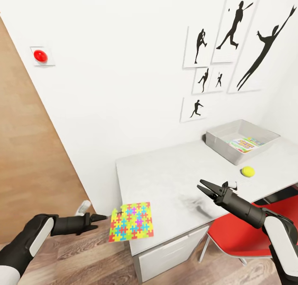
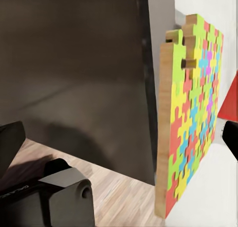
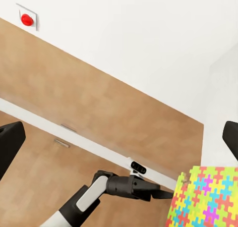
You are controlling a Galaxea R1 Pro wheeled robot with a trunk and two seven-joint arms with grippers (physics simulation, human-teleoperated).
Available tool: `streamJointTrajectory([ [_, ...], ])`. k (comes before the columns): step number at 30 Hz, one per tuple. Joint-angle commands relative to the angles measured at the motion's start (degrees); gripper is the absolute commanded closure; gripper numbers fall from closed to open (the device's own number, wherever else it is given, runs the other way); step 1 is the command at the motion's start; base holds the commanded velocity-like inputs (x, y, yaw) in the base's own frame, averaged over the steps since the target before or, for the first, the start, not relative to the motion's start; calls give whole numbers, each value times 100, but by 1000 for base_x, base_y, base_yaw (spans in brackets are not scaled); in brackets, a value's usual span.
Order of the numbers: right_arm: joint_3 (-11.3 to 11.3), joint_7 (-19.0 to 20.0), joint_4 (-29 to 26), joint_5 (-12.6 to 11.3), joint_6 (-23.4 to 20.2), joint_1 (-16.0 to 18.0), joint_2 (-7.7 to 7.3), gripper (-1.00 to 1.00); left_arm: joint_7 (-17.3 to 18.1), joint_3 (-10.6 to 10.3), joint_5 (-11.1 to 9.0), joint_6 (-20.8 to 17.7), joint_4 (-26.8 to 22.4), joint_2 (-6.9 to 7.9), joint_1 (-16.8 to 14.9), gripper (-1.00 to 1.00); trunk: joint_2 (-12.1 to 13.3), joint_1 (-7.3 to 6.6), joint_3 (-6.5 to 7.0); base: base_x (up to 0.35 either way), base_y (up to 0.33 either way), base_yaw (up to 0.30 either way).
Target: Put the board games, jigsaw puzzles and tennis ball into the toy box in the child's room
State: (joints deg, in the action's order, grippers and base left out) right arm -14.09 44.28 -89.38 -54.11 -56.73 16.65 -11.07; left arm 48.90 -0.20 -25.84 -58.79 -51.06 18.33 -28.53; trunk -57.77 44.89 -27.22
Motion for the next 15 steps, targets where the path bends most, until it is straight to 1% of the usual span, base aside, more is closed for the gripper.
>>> streamJointTrajectory([
  [1,-6,22,0,14,-21,5,0,-100,24,-3,9,-20,0,-13,-4,-100,-4,0,-6,0,0,0],
  [5,-2,15,0,14,-10,5,3,-100,23,-5,9,-20,0,-34,-4,-100,-4,0,-6,0,-11,0],
  [10,1,11,0,14,-6,5,0,-100,26,-8,9,-19,0,-44,-4,-100,-4,0,-6,0,-181,0],
  [15,2,11,0,15,-5,5,7,-100,31,-6,8,-27,0,-45,-4,-100,-4,0,-6,0,-73,0],
])
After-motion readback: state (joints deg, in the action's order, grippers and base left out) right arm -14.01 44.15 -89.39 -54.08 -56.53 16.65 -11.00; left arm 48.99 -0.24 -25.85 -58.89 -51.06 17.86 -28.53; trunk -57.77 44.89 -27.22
